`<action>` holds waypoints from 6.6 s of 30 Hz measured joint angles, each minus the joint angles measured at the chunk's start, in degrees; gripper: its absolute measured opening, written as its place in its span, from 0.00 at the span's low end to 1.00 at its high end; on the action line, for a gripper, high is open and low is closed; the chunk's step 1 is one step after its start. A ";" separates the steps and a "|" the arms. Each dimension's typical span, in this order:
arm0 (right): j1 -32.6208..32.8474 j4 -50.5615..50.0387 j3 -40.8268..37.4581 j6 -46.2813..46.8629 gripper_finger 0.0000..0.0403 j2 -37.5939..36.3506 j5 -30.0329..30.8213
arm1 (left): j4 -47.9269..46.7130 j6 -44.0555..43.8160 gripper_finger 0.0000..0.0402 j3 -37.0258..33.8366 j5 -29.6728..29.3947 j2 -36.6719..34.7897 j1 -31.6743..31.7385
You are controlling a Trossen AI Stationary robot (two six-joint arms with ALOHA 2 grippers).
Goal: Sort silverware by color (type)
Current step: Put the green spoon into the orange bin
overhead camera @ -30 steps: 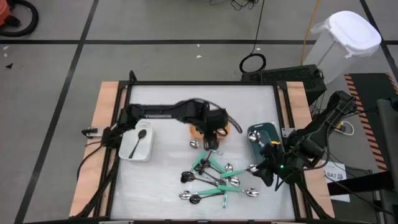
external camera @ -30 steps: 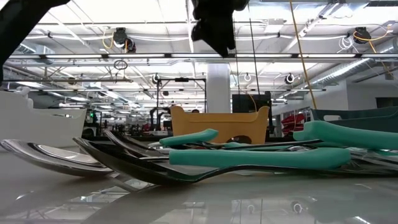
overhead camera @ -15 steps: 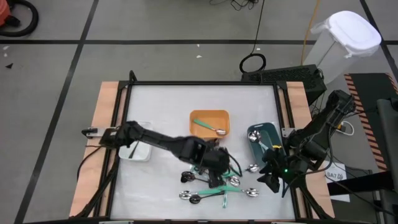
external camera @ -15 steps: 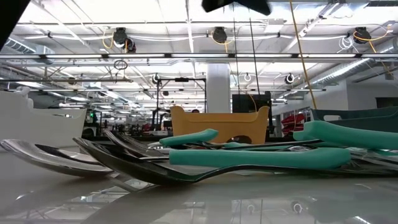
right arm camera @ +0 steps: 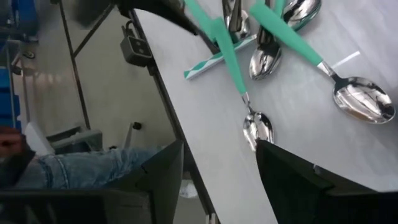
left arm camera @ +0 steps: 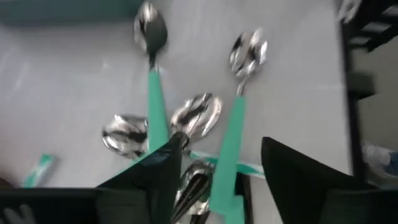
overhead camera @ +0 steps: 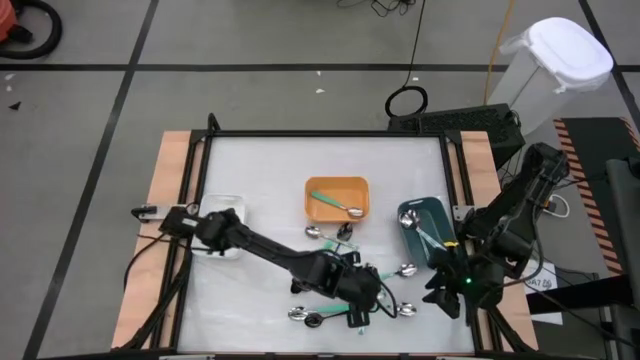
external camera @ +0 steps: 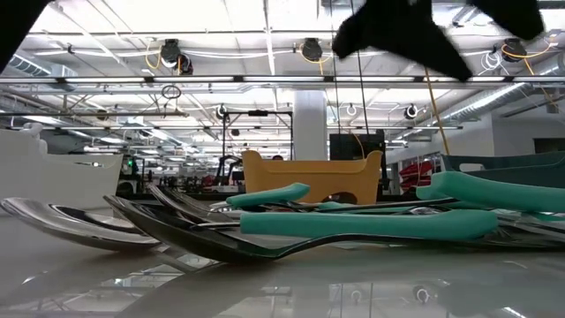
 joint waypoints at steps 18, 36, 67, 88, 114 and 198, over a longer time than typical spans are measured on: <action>1.33 -0.04 0.02 0.02 0.49 -0.01 0.37 | -1.94 -4.65 0.61 -0.09 1.10 6.70 2.85; 1.28 -0.87 0.02 0.02 0.49 -0.01 0.48 | -2.93 -4.82 0.19 0.00 2.34 7.17 3.24; 1.27 -1.00 0.07 1.55 0.49 0.02 0.37 | -17.54 5.93 0.18 5.25 4.35 3.29 3.41; 1.26 -0.48 0.07 2.81 0.49 -0.01 3.48 | -25.05 8.71 0.18 5.25 1.43 -5.62 3.50; 1.24 -0.26 0.04 -0.84 0.49 -0.01 5.29 | -40.31 14.46 0.18 5.25 -6.34 -17.09 4.01; 1.15 -4.55 0.02 -1.01 0.49 0.17 5.20 | -44.11 63.18 0.18 4.72 1.05 -6.65 33.02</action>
